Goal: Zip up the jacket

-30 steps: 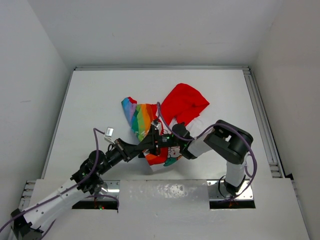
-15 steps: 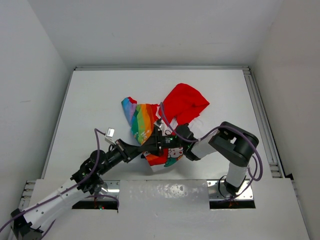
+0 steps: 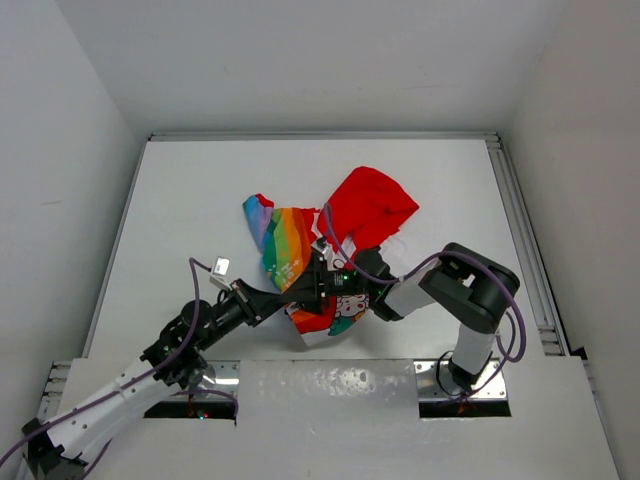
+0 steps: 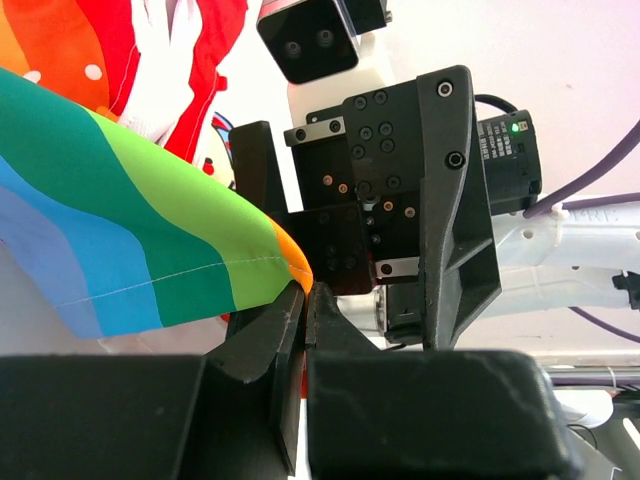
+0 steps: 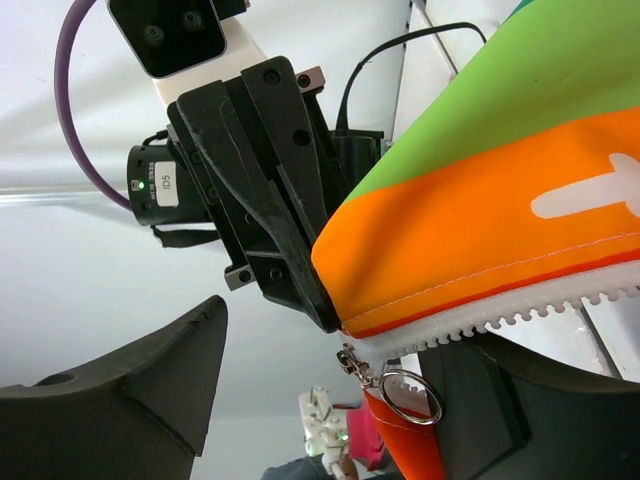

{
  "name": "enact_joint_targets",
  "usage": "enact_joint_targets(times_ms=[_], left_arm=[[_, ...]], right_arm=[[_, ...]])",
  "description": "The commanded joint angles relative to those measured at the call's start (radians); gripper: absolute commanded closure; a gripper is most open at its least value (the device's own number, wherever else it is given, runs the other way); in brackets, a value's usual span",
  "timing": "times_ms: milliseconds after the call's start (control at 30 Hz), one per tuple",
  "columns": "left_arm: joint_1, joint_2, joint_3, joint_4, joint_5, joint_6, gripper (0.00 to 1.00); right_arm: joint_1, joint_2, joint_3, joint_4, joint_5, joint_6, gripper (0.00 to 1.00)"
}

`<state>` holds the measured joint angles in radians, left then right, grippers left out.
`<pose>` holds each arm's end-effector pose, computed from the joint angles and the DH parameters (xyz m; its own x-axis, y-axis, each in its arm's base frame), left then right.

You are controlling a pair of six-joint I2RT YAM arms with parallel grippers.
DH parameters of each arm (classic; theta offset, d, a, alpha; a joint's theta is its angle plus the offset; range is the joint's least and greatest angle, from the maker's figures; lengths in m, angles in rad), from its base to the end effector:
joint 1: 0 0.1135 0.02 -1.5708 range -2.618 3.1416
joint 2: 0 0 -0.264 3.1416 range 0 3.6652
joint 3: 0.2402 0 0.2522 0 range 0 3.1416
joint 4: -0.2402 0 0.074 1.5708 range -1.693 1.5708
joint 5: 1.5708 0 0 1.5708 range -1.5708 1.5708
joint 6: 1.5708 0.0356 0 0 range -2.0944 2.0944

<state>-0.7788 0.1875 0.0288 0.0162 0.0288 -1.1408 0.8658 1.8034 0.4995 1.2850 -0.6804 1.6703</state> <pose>0.0850 -0.0853 0.1677 -0.6988 -0.5869 -0.4089 0.2093 0.3789 -0.9015 0.1806 0.2468 0.1480 -0.9935 0.0260 0.1112 0.1115 0.0119 0.9937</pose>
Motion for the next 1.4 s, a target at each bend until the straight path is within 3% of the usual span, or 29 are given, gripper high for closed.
enact_joint_targets(times_ms=[0, 667, 867, 1167, 1367], left_arm=[[-0.002, -0.008, -0.196, 0.014, -0.001, 0.016, 1.00], [-0.002, -0.016, -0.208, 0.004, -0.003, 0.010, 1.00], [-0.002, -0.008, -0.208, 0.010, -0.004, 0.013, 1.00], [-0.002, 0.007, -0.201, 0.018, -0.006, 0.024, 1.00], [-0.002, 0.023, -0.204, 0.033, 0.000, 0.024, 1.00]], right_arm=[[-0.005, -0.027, -0.003, 0.393, 0.007, -0.030, 0.27], [-0.031, -0.079, -0.039, 0.376, 0.010, -0.061, 0.29], [-0.036, -0.093, -0.053, 0.340, 0.015, -0.092, 0.36], [-0.036, -0.185, -0.067, 0.096, 0.033, -0.248, 0.39], [-0.036, -0.199, -0.068, 0.045, 0.035, -0.274, 0.44]])
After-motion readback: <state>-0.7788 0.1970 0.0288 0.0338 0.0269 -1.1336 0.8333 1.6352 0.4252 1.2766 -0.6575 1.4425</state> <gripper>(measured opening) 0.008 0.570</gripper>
